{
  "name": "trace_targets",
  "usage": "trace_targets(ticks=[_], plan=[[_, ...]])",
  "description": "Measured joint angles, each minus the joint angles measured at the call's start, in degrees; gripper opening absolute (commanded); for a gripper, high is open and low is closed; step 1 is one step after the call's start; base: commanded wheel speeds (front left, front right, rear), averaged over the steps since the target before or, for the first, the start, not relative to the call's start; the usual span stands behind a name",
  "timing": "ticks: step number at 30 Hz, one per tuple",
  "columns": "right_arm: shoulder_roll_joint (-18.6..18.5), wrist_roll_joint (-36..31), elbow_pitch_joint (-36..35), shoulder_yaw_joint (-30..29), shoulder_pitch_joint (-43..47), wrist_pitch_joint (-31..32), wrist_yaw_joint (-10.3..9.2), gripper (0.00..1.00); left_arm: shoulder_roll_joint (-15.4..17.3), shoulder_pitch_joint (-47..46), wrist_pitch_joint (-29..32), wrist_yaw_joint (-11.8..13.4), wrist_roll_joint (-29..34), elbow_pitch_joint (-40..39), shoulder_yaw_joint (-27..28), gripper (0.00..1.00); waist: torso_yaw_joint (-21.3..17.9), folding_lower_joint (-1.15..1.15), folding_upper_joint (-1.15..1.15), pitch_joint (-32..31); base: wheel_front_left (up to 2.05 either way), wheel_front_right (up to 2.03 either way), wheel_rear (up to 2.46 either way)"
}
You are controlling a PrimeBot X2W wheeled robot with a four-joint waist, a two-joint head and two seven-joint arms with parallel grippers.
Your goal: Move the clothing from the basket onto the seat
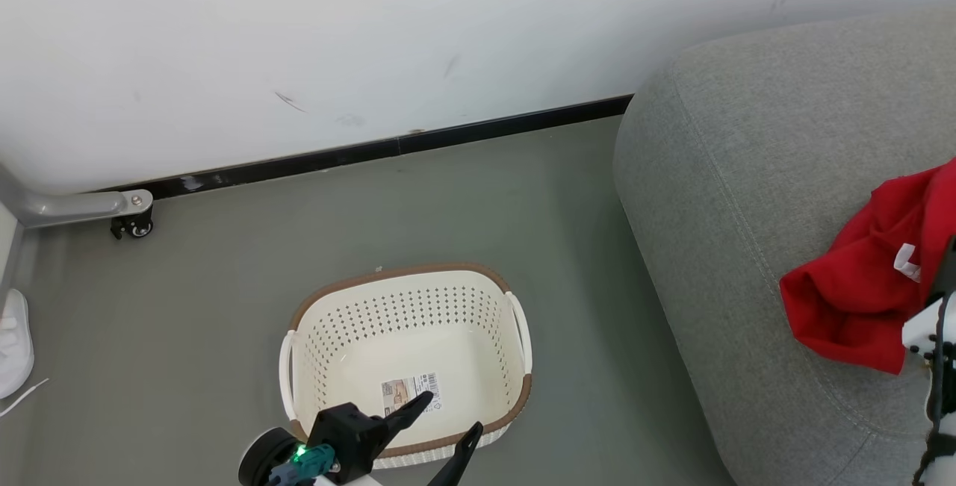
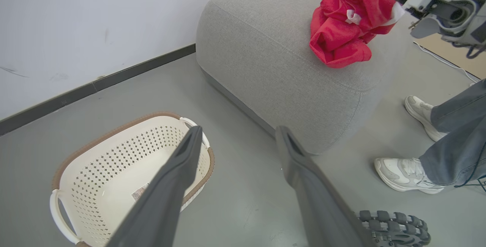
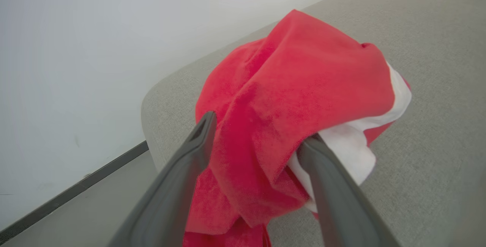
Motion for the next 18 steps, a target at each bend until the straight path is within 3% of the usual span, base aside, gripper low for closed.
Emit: trace_targets(ticks=[8, 18], plan=[[0.0, 3.0, -1.5, 2.0, 4.0, 0.0, -0.01, 1.0, -0.2, 0.4, -0.6, 0.3, -0.8, 0.3, 0.1, 1.0, -0.4, 0.0, 0.0, -0.6, 0.0, 0.0, 0.0], [0.0, 8.1, -2.9, 8.9, 9.3, 0.0, 0.0, 1.0, -0.9, 1.1, -1.2, 0.6, -1.2, 1.2, 0.2, 1.0, -1.1, 0.0, 0.0, -1.6, 0.0, 0.0, 0.0]])
